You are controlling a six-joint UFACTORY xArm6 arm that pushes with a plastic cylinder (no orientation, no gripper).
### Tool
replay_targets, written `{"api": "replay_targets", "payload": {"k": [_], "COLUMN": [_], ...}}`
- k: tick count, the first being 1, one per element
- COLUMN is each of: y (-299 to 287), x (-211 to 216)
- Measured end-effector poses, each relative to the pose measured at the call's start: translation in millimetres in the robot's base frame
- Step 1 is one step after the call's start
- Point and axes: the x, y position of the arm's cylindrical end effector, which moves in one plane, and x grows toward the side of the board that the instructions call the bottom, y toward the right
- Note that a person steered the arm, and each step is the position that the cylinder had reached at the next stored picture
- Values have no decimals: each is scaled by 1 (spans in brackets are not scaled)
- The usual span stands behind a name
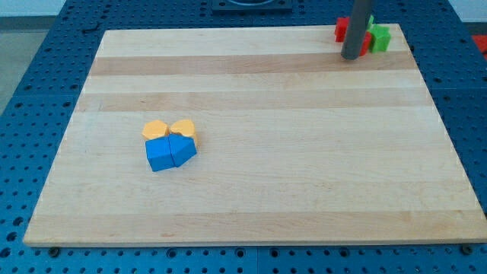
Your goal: Slide a group of blocks a bit up
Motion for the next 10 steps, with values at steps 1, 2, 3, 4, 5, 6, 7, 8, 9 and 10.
{"api": "replay_targets", "payload": {"k": [1, 2, 3, 4, 5, 6, 7, 8, 9, 10], "y": [-8, -13, -8, -16, -46, -70, -85, -103, -118, -120], "x": [8, 40, 73, 124, 157, 169, 173, 198, 216, 234]}}
